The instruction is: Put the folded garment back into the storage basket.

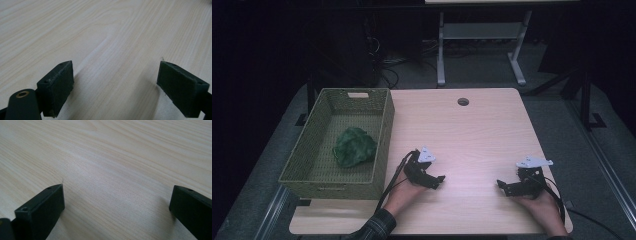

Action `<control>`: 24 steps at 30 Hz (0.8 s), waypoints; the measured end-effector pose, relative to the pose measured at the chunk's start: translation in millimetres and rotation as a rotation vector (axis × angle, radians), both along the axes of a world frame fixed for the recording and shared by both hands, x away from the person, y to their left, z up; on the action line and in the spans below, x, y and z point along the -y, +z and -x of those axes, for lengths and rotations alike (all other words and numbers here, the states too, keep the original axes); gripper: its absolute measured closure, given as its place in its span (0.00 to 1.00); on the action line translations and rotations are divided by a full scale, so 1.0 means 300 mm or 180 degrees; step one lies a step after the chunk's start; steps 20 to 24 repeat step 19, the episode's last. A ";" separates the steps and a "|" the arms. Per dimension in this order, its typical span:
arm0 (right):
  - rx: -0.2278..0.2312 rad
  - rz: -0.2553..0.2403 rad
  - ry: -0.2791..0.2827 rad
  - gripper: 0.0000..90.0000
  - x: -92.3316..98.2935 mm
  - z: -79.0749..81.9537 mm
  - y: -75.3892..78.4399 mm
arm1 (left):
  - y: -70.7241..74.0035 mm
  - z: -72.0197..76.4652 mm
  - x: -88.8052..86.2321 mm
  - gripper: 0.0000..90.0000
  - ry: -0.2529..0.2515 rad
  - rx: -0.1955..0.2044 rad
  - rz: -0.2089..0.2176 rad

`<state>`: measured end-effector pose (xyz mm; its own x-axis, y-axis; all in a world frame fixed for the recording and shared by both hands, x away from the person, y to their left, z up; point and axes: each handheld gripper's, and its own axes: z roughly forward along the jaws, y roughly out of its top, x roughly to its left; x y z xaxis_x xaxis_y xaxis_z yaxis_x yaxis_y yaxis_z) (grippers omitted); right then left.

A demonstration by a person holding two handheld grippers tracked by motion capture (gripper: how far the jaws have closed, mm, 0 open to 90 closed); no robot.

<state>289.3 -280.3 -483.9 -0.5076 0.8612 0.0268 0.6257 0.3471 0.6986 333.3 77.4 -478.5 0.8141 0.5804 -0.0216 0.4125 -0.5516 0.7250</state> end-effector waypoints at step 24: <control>-0.0002 -0.0001 -0.0002 0.00 0.000 0.000 0.000 | -0.002 0.005 0.005 0.14 -0.0032 0.0049 -0.0068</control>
